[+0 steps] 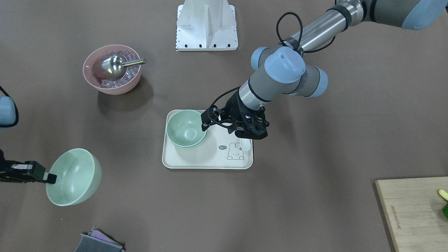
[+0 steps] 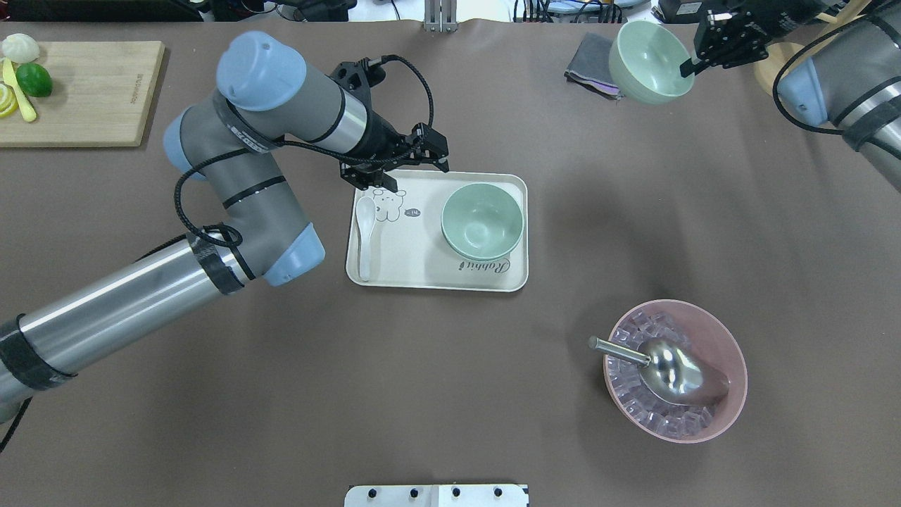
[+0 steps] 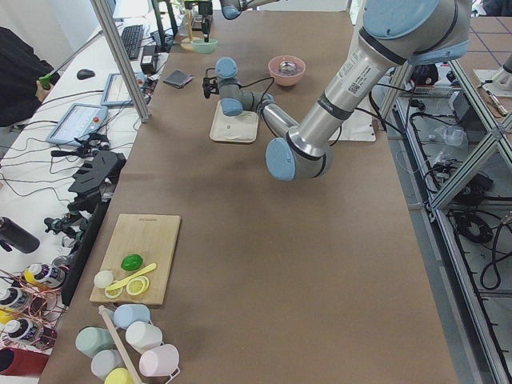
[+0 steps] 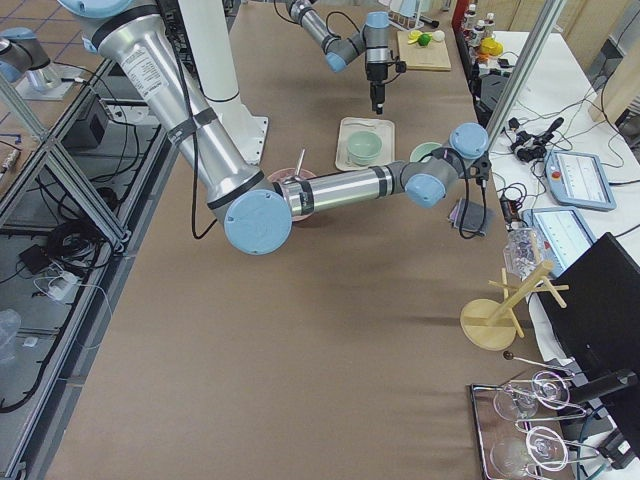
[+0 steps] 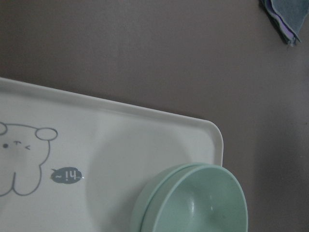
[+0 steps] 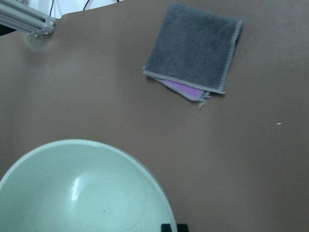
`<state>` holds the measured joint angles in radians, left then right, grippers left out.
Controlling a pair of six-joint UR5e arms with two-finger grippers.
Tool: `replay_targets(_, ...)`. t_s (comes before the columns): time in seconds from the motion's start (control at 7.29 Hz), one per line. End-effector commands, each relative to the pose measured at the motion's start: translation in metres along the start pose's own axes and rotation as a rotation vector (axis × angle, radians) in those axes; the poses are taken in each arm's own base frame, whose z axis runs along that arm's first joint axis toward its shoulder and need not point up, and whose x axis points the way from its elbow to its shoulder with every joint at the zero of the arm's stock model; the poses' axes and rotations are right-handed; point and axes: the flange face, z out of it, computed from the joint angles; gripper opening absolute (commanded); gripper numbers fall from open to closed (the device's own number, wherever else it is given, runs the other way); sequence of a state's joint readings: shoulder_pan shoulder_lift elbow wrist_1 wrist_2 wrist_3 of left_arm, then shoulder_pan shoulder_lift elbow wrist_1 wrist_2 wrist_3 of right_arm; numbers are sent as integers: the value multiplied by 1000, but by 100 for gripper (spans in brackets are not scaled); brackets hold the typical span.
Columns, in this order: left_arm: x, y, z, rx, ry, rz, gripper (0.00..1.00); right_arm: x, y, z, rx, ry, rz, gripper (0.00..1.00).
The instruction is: Stack green bowls together
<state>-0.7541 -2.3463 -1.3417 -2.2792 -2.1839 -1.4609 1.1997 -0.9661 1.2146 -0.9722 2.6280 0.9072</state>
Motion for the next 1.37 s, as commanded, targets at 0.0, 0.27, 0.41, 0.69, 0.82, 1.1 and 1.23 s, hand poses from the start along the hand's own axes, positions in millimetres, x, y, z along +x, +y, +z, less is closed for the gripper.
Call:
replay_targets(0.0,-49,-45,-72,-8,-16,-60,98,-81,41,64,-32,-6,-36,0)
replay_targets(0.27,-80,-66,-98,31,-31,-97,98,-135,89,114,-30,-3,-30,0)
replay_targets(0.41,-82,-67,-98,32,-34,-100,98,-146,104,132,-49,-5,-40,0)
replay_targets(0.69,-85,-68,-96,31,-39,-106,98,-151,123,145,-74,-9,-57,0)
replay_targets(0.82,-85,-68,-96,31,-39,-106,98,-154,127,151,-69,-7,-66,0)
replay_targets(1.1,-86,-69,-96,31,-42,-109,98,-148,134,159,-74,-19,-82,0)
replay_targets(1.23,-86,-68,-96,30,-41,-109,98,-149,138,163,-83,-18,-83,0)
